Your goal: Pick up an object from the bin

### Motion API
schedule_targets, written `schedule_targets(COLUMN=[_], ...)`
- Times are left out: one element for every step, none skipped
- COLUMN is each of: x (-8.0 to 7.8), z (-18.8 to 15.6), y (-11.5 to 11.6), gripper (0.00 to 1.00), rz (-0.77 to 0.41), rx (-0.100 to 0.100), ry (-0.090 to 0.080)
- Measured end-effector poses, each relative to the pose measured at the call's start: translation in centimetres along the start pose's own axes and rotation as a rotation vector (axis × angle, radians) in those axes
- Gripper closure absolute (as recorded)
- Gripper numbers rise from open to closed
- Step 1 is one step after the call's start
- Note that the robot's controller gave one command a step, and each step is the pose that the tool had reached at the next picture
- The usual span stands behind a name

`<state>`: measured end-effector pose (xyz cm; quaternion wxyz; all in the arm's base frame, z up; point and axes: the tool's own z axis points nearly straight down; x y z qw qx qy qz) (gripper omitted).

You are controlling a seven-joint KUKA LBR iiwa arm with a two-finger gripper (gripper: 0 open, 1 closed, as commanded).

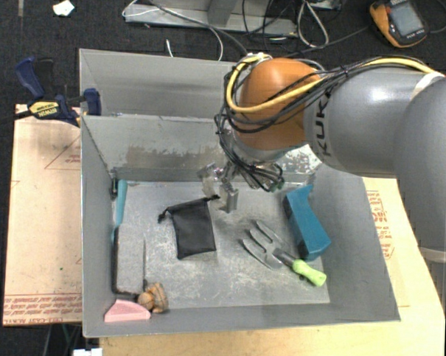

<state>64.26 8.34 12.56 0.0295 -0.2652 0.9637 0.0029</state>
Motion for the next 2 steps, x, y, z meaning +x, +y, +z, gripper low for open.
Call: schedule_targets(x=[-0.2,0.1], z=[5.1,-1.4], y=[-0.7,-1.1], gripper=[1.0,1.0], rz=[-0.035,-0.028], rx=[-0.003,-0.002], ry=[0.007,0.003])
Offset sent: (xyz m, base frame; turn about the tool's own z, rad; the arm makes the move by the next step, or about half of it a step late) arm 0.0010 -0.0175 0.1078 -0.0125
